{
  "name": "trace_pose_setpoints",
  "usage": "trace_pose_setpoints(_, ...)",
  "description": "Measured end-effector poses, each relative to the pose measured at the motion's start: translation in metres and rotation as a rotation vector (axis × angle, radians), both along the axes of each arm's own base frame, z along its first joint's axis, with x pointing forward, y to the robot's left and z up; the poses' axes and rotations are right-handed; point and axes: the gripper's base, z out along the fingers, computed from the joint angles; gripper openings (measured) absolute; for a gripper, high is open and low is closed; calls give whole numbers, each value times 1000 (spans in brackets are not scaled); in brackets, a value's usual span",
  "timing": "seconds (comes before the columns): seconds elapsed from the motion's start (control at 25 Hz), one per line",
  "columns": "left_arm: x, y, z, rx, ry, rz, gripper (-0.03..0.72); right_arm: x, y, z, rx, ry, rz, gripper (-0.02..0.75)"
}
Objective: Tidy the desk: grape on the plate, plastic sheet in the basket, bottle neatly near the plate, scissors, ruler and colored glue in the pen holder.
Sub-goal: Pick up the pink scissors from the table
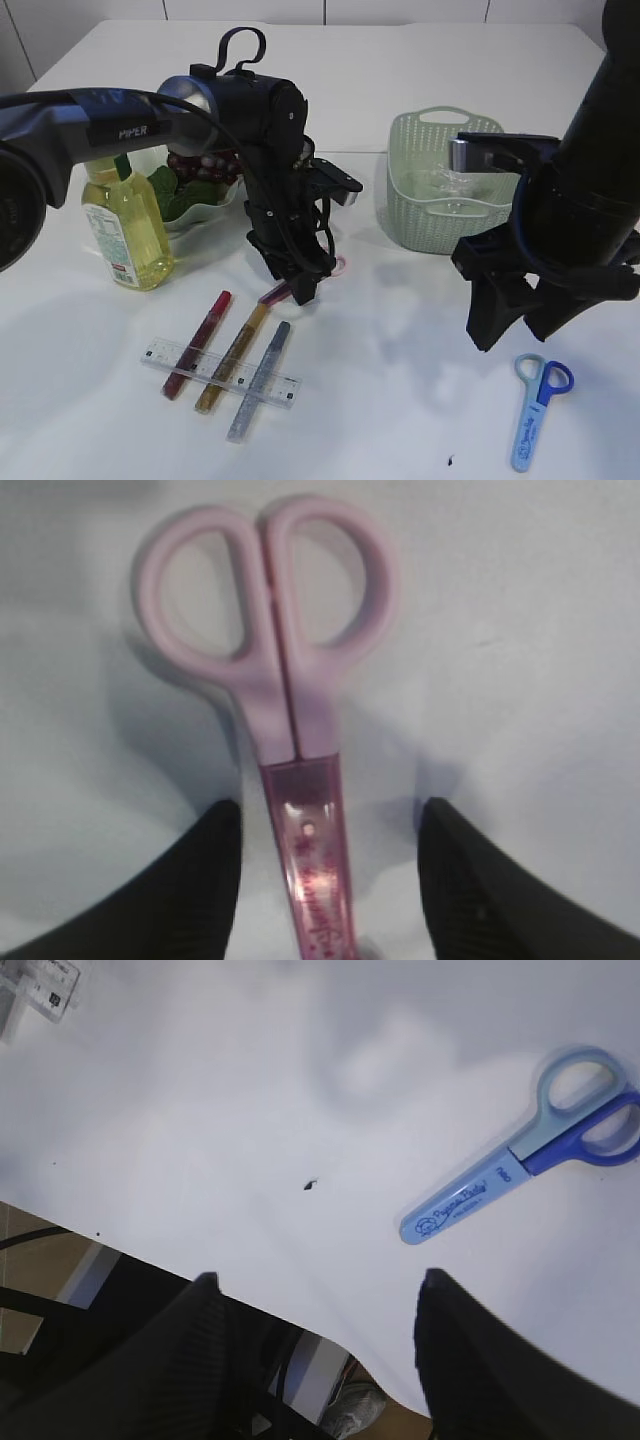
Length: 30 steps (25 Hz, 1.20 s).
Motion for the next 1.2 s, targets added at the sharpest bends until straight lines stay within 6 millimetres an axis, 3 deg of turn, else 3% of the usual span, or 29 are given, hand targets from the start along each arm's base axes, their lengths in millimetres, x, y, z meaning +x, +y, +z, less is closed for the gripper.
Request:
trace_pose_setpoints(1.0,2,0,-3,9,-6,-8,377,0,0,0,0,-1,6,475)
trace_pose_setpoints(1.2,3,1,-3,24,-16,-14,276,0,0,0,0,-2,8,474)
